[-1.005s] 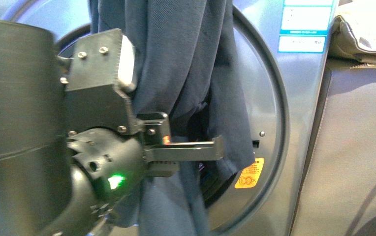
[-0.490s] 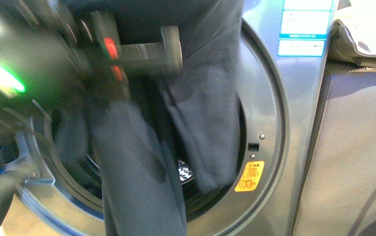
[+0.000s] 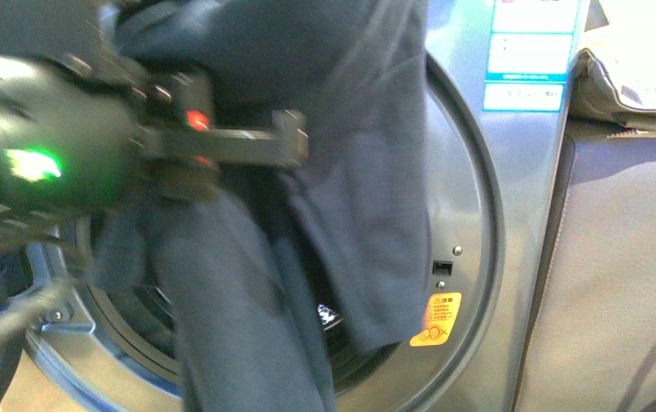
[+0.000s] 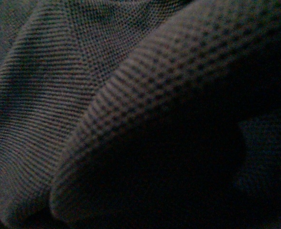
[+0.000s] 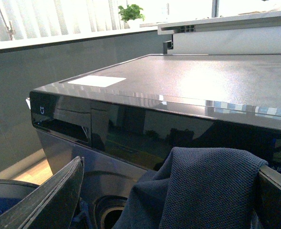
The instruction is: Put clothes into washing machine
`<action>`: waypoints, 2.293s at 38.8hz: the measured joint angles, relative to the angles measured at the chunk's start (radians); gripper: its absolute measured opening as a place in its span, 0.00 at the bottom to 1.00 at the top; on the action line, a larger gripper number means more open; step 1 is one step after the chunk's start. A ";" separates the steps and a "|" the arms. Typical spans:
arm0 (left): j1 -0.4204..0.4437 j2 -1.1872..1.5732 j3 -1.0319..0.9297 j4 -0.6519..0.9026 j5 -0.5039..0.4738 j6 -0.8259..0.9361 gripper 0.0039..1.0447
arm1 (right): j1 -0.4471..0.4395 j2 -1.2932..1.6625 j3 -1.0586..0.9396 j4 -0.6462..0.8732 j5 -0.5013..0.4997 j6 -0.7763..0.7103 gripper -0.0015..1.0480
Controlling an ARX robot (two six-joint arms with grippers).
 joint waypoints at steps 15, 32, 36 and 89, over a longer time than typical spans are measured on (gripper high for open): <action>0.016 0.009 0.000 0.004 0.020 -0.004 0.06 | 0.005 0.000 -0.004 0.019 0.031 -0.003 0.92; 0.039 0.016 0.003 -0.003 0.032 -0.024 0.06 | 0.207 -0.225 -0.426 0.354 0.534 0.002 0.92; 0.044 0.035 0.015 -0.001 0.032 -0.037 0.06 | 0.288 -0.303 -0.565 0.358 0.582 0.047 0.92; 0.086 0.216 0.035 0.068 0.040 -0.047 0.06 | -0.165 -1.129 -1.333 0.069 0.359 -0.040 0.38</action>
